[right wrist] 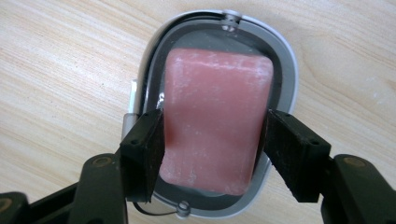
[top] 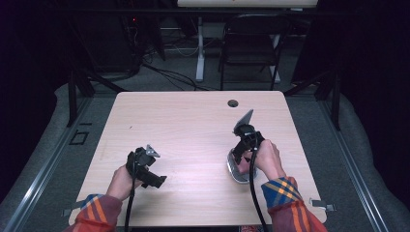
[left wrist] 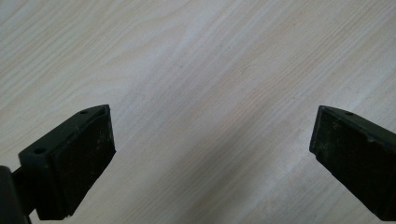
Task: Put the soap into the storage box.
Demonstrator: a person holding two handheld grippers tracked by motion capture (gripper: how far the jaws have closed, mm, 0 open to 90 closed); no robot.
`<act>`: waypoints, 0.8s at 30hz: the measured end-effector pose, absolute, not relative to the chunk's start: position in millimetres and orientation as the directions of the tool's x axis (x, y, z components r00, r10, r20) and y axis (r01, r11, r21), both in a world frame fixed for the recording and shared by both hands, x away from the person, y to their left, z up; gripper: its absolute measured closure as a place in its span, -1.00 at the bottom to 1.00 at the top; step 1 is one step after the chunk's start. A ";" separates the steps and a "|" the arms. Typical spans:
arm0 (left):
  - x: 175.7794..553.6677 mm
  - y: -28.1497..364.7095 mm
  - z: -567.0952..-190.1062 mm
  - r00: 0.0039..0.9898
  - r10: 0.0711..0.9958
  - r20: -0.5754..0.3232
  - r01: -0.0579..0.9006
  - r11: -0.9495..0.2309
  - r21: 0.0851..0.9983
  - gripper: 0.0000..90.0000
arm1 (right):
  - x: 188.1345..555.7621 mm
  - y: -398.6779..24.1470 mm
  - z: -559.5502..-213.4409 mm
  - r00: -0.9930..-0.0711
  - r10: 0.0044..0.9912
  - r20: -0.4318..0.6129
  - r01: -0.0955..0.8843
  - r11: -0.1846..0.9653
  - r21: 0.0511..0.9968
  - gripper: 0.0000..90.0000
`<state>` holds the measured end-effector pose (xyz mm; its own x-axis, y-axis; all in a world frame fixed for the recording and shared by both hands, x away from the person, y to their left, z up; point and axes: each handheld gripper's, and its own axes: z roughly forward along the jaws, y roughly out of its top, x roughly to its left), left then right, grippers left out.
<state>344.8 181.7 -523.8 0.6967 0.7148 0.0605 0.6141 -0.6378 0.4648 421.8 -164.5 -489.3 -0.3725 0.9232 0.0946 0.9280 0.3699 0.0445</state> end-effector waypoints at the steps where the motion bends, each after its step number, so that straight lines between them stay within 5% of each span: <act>1: 344.8 181.7 -523.8 0.697 0.715 0.060 0.614 -0.638 0.465 -1.00 | 421.6 -165.0 -488.3 -0.376 0.922 0.098 0.927 0.373 0.047 -0.14; 12: 344.8 181.7 -523.8 0.698 0.714 0.061 0.613 -0.639 0.465 -1.00 | 418.6 -172.8 -474.3 -0.403 0.911 0.084 0.914 0.396 0.083 -0.23; 24: 344.8 181.9 -523.9 0.695 0.717 0.059 0.616 -0.635 0.465 -1.00 | 404.8 -185.6 -453.7 -0.458 0.888 0.045 0.879 0.445 0.173 -0.57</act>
